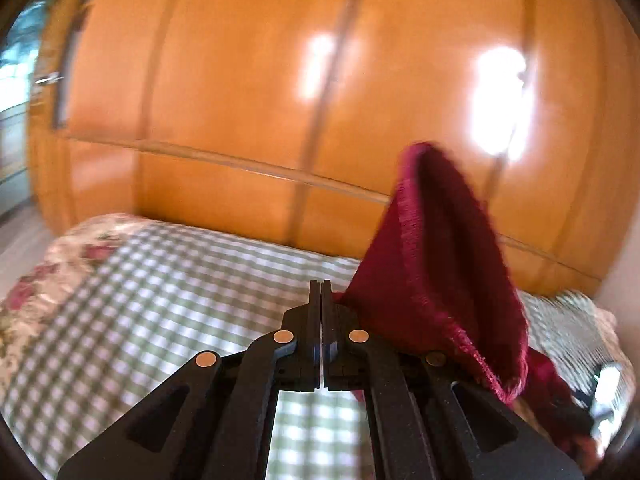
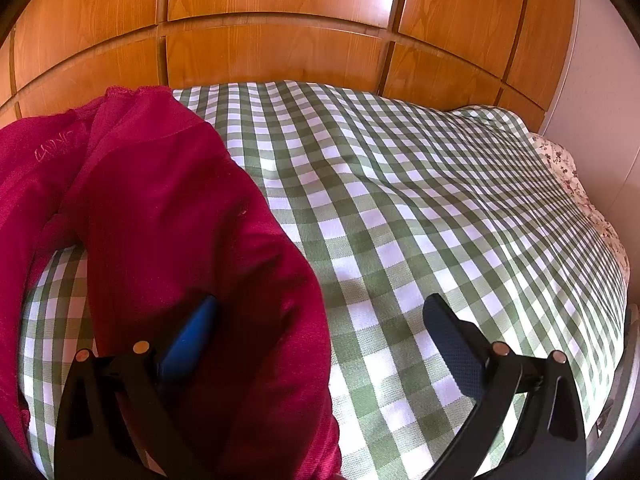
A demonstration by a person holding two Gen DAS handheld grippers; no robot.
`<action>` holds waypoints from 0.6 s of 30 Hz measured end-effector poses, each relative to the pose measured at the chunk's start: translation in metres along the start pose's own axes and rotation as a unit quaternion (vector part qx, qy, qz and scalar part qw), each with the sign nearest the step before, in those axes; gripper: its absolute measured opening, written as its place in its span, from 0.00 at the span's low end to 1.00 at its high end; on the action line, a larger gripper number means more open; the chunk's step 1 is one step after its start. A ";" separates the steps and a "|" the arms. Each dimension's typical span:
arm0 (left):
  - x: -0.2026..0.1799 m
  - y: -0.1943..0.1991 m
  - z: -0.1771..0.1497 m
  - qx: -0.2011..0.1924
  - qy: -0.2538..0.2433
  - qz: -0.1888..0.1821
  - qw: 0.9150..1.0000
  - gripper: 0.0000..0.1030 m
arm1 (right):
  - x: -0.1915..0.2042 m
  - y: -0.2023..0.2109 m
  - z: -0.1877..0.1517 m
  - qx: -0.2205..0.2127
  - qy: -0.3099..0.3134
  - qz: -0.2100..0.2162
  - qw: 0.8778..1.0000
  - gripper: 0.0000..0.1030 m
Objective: Fold small clothes
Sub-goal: 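Grasp the red sweater's sleeve with the left tool and lift it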
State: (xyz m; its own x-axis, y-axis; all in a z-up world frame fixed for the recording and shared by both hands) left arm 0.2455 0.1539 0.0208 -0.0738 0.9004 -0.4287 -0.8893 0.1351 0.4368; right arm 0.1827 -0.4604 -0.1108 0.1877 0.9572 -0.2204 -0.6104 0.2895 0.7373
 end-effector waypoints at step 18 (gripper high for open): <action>0.216 -0.078 0.002 0.042 0.085 0.249 0.964 0.00 | 0.001 0.000 -0.002 -0.004 0.012 -0.021 1.000 0.98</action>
State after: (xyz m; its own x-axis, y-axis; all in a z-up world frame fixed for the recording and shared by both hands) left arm 0.2998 0.3384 -0.1040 -0.5612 0.7827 -0.2691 -0.6856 -0.2574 0.6810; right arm 0.1813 -0.4598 -0.1117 0.1950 0.9441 -0.2657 -0.6091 0.3289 0.7217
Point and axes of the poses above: each gripper's, at about its wrist camera, not at the fingertips, and y roughly against the way its jaws point, x to its left, z to its top, the point moved 9 cm from there along -y, roughly the way its jaws point, and after that the axes turned 13 degrees about y, right-handed, at the moved point
